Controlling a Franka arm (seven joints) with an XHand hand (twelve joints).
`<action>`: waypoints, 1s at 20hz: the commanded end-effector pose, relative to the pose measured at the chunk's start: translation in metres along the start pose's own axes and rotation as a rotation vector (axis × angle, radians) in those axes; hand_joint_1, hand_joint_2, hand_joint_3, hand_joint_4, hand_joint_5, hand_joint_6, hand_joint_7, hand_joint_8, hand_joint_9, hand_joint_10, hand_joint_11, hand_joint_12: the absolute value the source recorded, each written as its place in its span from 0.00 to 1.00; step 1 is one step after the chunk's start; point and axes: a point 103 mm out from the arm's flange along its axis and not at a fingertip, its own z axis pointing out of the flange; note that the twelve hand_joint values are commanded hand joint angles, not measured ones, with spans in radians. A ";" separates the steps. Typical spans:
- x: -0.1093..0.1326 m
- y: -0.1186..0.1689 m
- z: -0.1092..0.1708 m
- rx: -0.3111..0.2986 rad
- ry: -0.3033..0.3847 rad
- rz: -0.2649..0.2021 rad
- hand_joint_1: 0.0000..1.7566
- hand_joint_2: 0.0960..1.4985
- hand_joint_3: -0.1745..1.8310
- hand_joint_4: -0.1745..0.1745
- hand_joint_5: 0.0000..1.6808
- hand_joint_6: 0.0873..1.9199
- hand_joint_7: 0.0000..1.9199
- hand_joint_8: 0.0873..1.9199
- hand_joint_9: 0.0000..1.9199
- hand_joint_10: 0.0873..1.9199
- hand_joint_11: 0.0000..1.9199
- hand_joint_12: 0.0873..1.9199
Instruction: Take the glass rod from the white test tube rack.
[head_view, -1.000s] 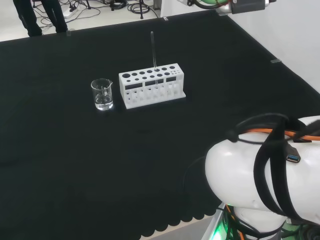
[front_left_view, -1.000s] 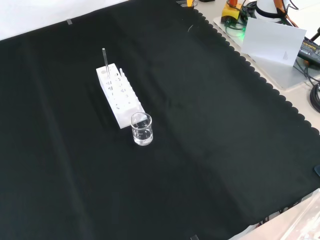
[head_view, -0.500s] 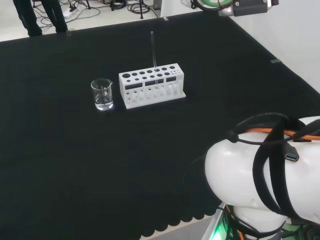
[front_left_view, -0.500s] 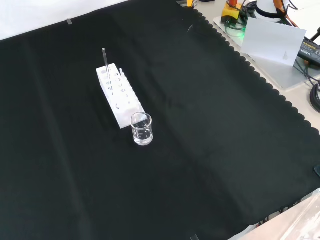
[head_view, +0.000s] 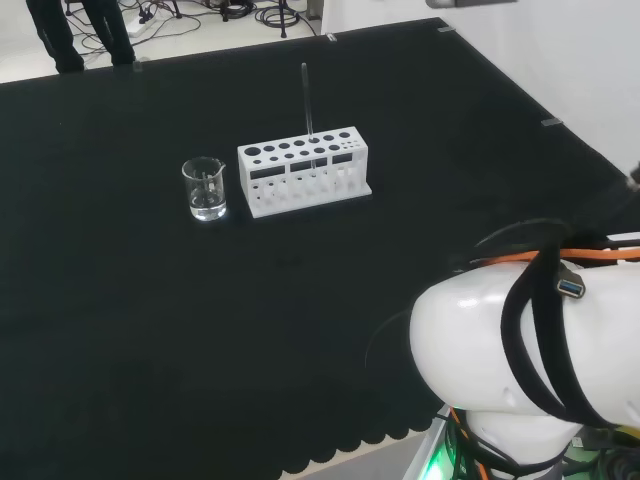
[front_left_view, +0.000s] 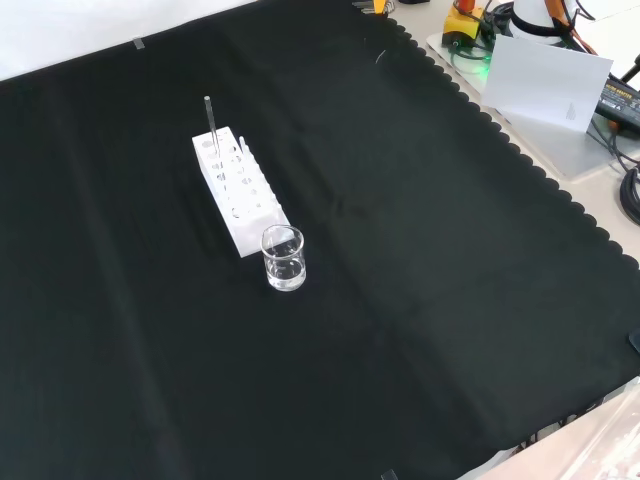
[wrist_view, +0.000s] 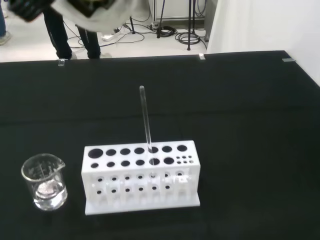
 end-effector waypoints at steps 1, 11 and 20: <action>0.011 0.045 -0.010 -0.013 0.027 -0.027 0.48 0.41 0.38 0.15 0.11 0.00 0.09 0.41 0.12 0.43 0.04 0.77; 0.030 0.118 0.004 -0.031 0.036 -0.074 0.48 0.42 0.38 0.14 0.13 0.00 0.12 0.41 0.18 0.41 0.14 0.74; 0.031 0.172 0.036 -0.017 0.068 -0.105 0.46 0.44 0.38 0.12 0.15 0.00 0.15 0.41 0.22 0.40 0.18 0.72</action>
